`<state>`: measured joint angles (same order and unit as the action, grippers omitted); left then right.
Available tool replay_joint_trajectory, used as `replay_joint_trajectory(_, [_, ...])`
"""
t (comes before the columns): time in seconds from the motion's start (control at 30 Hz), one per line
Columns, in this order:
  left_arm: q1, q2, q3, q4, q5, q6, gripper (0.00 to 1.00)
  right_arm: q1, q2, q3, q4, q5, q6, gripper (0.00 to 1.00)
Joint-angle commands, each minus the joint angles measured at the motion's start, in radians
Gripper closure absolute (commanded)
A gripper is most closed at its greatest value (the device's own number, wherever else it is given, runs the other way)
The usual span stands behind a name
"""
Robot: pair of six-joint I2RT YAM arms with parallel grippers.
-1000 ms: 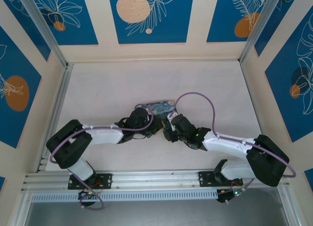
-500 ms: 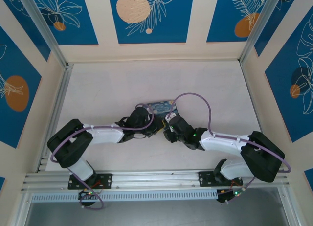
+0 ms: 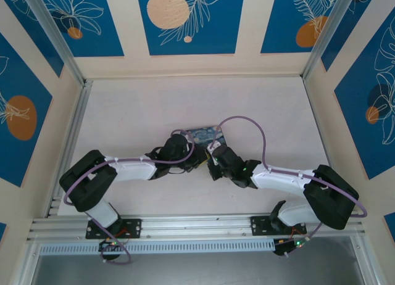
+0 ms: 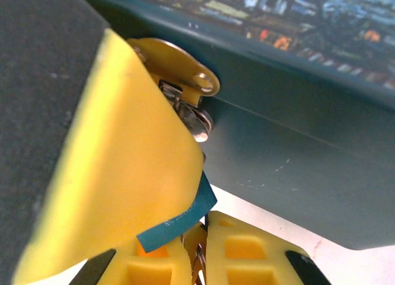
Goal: Unlock the padlock with the key
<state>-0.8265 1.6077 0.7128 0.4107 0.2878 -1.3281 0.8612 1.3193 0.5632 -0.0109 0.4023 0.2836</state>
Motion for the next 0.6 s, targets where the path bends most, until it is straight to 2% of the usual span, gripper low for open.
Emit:
replay_joint_trajectory(0.0, [0.007,0.012,0.007,0.008,0.033,0.006,1.00,-0.023,-0.029,0.018,0.026,-0.004,0.018,0.94])
replay_joint_trajectory(0.03, [0.006,0.014,0.007,0.008,0.032,0.006,1.00,-0.028,-0.036,0.013,0.025,-0.013,0.019,0.92])
replay_joint_trajectory(0.07, [0.007,0.014,0.007,0.008,0.031,0.007,1.00,-0.033,-0.044,0.009,0.025,-0.028,0.019,0.84])
replay_joint_trajectory(0.13, [0.007,0.013,0.008,0.004,0.026,0.010,1.00,-0.043,-0.068,-0.003,0.023,-0.082,0.019,0.56])
replay_joint_trajectory(0.2, [0.007,0.016,0.008,0.000,0.023,0.017,1.00,-0.055,-0.104,-0.018,0.011,-0.119,0.027,0.42])
replay_joint_trajectory(0.27, [0.008,0.022,0.007,-0.007,0.018,0.024,1.00,-0.071,-0.155,-0.044,0.000,-0.151,0.044,0.37])
replay_joint_trajectory(0.57, [0.005,0.059,0.011,-0.055,-0.005,0.133,1.00,-0.165,-0.410,-0.147,-0.107,-0.213,0.285,0.30])
